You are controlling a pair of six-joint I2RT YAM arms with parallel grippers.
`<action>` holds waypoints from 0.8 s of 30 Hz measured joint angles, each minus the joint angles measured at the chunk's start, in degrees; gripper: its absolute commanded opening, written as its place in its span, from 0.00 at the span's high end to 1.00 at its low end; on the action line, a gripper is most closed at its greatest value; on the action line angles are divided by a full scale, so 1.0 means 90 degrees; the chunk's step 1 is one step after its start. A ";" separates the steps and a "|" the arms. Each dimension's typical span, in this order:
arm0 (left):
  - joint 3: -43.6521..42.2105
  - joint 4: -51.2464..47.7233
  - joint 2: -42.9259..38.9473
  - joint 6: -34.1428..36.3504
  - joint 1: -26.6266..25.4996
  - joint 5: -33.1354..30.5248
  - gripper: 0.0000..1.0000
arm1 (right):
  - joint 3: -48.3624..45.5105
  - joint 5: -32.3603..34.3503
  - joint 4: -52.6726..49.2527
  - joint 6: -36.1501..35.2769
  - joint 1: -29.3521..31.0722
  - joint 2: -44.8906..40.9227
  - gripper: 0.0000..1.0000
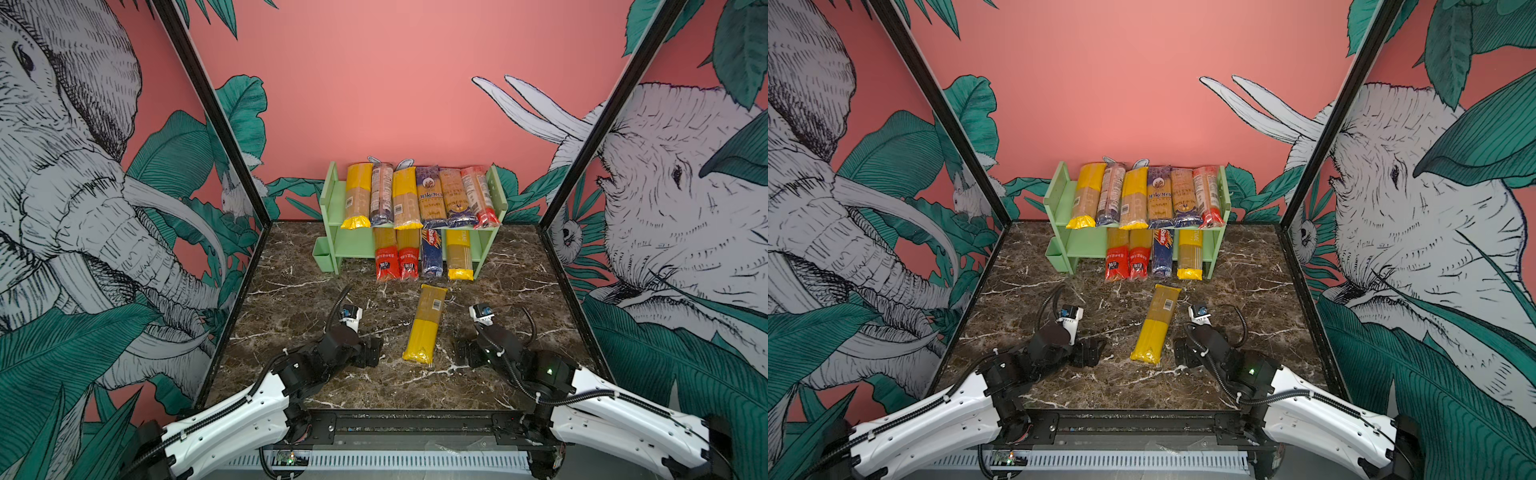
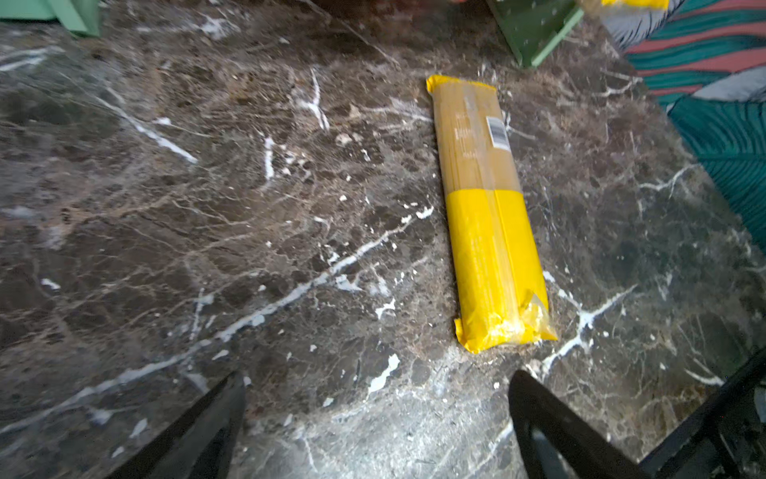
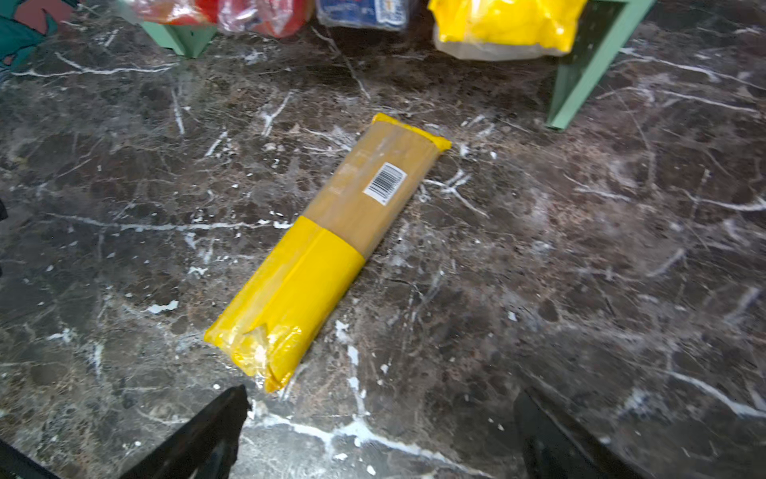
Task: Place and organize the pasta boxes and bags onto the shelf
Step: 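Lower the left gripper onto the yellow pack's end and close it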
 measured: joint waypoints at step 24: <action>0.1326 0.2295 0.4265 -0.0585 -0.1511 -0.0529 0.01 | -0.0529 -0.0141 -0.0597 -0.0304 -0.0746 -0.1015 0.01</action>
